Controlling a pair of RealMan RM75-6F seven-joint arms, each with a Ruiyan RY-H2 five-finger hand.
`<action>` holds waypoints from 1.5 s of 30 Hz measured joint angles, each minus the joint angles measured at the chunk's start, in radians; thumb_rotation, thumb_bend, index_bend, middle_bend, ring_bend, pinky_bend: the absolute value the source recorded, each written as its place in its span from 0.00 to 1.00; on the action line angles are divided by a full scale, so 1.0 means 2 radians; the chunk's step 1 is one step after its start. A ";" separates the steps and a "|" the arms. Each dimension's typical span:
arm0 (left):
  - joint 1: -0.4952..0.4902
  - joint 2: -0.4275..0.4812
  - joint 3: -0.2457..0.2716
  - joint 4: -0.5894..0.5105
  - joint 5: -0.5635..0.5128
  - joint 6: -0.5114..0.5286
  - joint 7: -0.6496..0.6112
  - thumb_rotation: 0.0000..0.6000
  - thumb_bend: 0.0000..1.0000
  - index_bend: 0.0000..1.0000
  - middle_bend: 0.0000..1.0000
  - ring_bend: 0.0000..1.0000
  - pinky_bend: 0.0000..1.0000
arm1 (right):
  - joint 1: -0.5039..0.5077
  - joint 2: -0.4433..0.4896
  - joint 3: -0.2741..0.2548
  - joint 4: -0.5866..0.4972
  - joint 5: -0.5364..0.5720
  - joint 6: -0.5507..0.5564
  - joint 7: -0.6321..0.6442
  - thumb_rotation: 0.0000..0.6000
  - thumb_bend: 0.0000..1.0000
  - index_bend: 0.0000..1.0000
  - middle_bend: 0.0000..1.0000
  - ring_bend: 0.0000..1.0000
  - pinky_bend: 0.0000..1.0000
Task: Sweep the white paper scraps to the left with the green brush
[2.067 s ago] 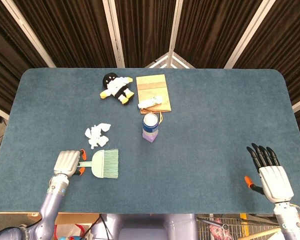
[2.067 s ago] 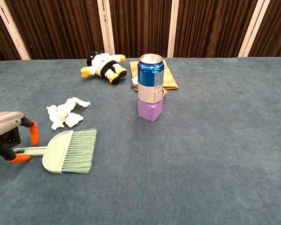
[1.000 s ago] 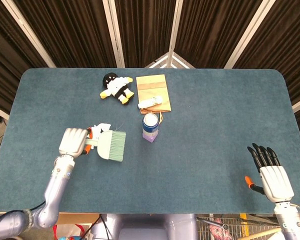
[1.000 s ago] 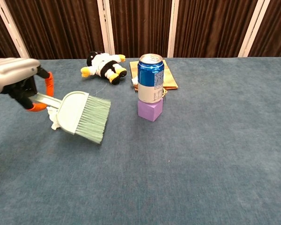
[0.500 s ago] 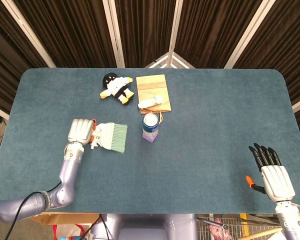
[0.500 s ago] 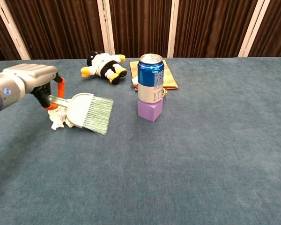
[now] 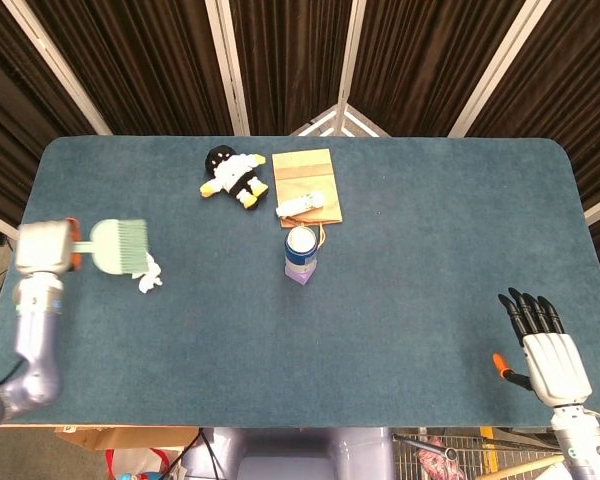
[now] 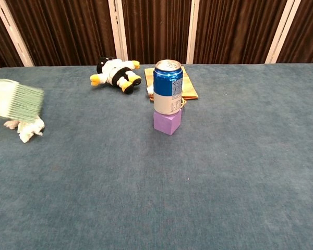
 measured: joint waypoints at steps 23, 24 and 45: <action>-0.003 -0.056 0.055 -0.061 0.073 0.007 -0.026 1.00 0.71 0.78 1.00 1.00 1.00 | 0.000 0.000 0.002 0.002 0.005 -0.001 0.000 1.00 0.32 0.00 0.00 0.00 0.01; -0.002 -0.055 0.055 -0.058 0.073 0.008 -0.029 1.00 0.71 0.78 1.00 1.00 1.00 | -0.001 0.000 0.002 0.002 0.005 -0.001 0.000 1.00 0.32 0.00 0.00 0.00 0.01; 0.079 0.059 0.064 0.066 0.060 -0.010 -0.165 1.00 0.71 0.78 1.00 1.00 1.00 | -0.002 -0.005 0.001 -0.004 0.003 0.001 -0.021 1.00 0.32 0.00 0.00 0.00 0.01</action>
